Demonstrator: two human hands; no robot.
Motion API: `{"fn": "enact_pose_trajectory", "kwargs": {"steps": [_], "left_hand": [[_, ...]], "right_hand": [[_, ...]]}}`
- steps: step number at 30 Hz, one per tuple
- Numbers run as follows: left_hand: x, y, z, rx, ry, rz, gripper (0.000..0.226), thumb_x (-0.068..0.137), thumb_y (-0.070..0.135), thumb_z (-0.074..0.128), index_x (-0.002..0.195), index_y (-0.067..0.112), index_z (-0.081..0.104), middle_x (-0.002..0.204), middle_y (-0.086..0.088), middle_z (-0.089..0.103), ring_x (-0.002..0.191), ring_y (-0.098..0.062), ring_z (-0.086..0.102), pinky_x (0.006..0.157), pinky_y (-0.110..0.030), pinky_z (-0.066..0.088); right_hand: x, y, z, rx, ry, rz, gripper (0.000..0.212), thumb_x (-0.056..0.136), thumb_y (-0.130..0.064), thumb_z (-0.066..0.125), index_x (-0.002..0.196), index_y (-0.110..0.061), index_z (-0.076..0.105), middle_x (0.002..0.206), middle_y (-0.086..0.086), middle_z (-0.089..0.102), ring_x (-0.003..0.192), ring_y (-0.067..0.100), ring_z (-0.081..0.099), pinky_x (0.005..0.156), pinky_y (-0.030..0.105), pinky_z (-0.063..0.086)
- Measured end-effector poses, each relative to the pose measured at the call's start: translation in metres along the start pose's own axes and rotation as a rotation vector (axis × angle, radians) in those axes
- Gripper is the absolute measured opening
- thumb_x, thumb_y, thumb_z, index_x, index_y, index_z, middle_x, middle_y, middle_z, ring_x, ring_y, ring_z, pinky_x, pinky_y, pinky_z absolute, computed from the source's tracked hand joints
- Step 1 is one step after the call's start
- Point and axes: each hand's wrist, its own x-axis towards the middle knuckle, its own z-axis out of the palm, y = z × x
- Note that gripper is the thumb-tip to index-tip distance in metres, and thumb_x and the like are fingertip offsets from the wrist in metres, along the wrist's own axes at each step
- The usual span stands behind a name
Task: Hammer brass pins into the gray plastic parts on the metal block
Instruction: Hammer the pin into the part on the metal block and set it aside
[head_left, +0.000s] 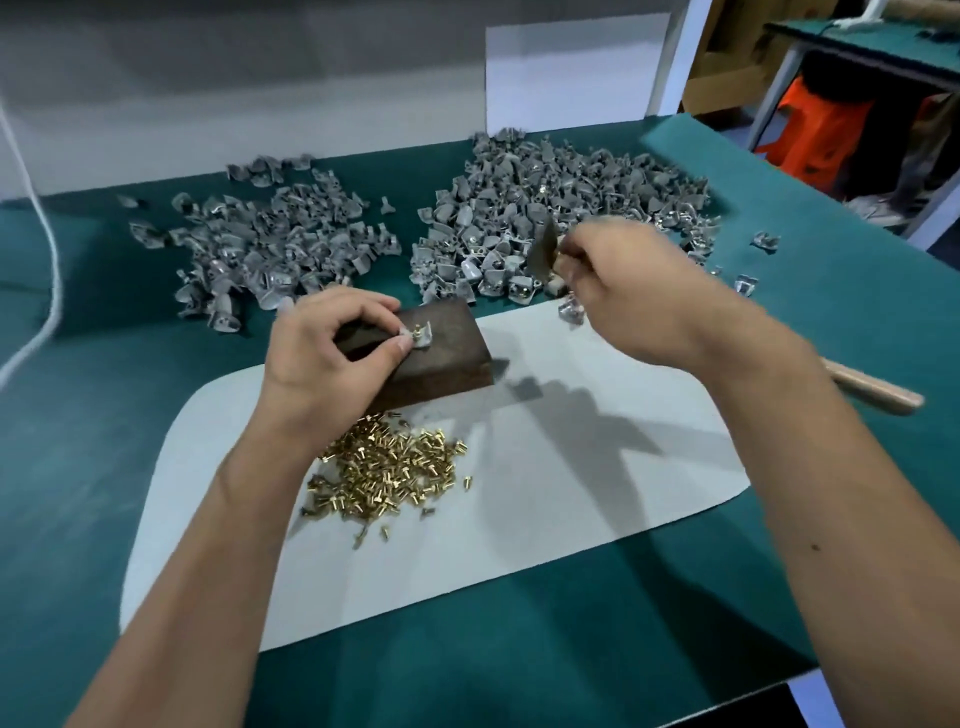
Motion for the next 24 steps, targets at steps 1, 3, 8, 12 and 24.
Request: {"fn": "enact_pose_trajectory", "kwargs": {"steps": [1,3,8,12,24], "left_hand": [[0.000,0.000,0.000,-0.004,0.009,0.000,0.008,0.082,0.009,0.083,0.083,0.013,0.077,0.106,-0.001,0.074,0.104,-0.011,0.067,0.097,-0.034,0.053],[0.000,0.003,0.004,-0.037,0.009,-0.001,0.007,0.083,0.010,0.082,0.084,0.012,0.076,0.106,0.000,0.074,0.104,-0.008,0.066,0.096,-0.031,0.052],[-0.001,0.001,0.006,-0.084,0.018,-0.070,0.008,0.083,0.009,0.081,0.083,0.013,0.075,0.107,0.001,0.073,0.105,-0.009,0.066,0.096,-0.026,0.049],[-0.001,0.000,0.005,-0.110,0.020,-0.074,0.010,0.083,0.006,0.081,0.081,0.012,0.074,0.105,-0.002,0.072,0.104,-0.013,0.067,0.093,-0.018,0.046],[0.000,0.001,0.003,-0.134,0.008,-0.150,0.007,0.083,0.008,0.082,0.081,0.011,0.076,0.107,0.001,0.073,0.102,-0.008,0.066,0.090,-0.014,0.047]], "right_hand": [[0.003,-0.009,-0.001,0.028,0.037,-0.015,0.027,0.102,-0.017,0.051,0.076,-0.020,0.048,0.078,-0.003,0.052,0.067,0.013,0.048,0.054,0.020,0.034],[0.004,-0.019,-0.002,0.078,0.050,-0.037,0.022,0.099,-0.020,0.060,0.078,-0.019,0.056,0.075,-0.005,0.058,0.065,0.010,0.051,0.052,0.018,0.034],[0.011,-0.048,0.018,0.095,0.006,-0.140,0.029,0.105,-0.036,0.050,0.079,-0.022,0.049,0.074,-0.002,0.059,0.073,0.024,0.056,0.065,0.031,0.042],[0.013,-0.057,0.028,0.034,0.029,-0.142,0.030,0.108,-0.042,0.038,0.084,-0.025,0.045,0.074,-0.002,0.054,0.076,0.033,0.056,0.066,0.037,0.036],[0.011,-0.062,0.020,-0.176,0.121,-0.158,0.029,0.107,-0.043,0.036,0.091,-0.024,0.050,0.068,-0.001,0.044,0.068,0.031,0.045,0.064,0.037,0.034]]}}
